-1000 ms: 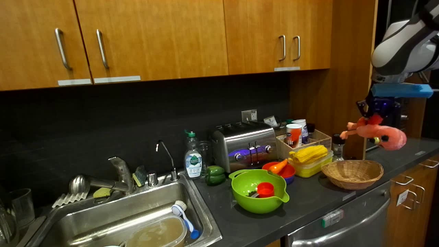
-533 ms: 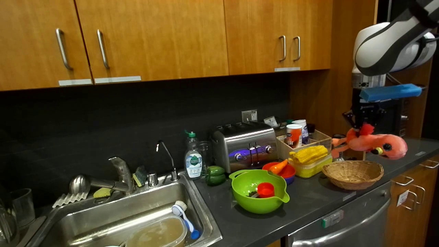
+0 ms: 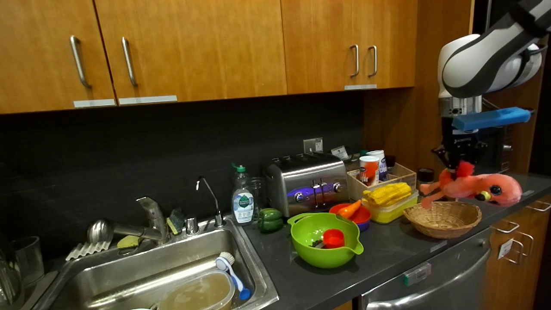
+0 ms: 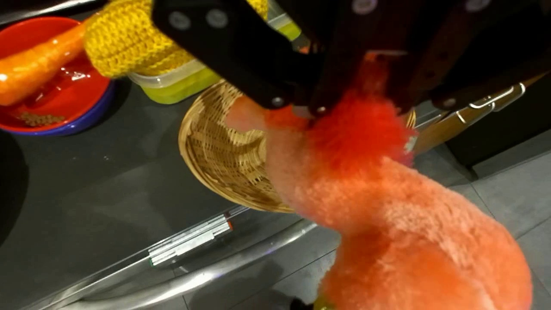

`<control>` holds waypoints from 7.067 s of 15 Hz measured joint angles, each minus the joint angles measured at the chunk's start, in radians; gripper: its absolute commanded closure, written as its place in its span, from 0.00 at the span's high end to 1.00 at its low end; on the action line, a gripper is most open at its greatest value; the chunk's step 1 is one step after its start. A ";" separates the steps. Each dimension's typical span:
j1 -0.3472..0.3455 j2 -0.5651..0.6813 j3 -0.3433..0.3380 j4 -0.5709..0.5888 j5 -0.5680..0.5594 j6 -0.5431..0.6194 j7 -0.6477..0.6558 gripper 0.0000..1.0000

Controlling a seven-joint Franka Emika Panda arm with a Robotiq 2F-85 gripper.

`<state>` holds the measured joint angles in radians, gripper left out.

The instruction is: Pick up the flamingo plush toy into the weaved basket

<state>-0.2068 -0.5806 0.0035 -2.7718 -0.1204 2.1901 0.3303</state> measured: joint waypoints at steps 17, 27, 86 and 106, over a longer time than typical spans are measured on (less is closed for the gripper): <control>-0.002 0.124 0.020 0.001 -0.119 0.014 0.078 0.05; -0.002 0.137 0.049 0.001 -0.305 0.214 0.096 0.05; -0.023 0.217 0.061 0.000 -0.877 0.417 0.601 1.00; 0.432 -0.285 -0.133 0.001 -0.057 -0.489 -0.550 1.00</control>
<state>0.2253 -0.8652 -0.1291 -2.7712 -0.1773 1.7009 -0.2198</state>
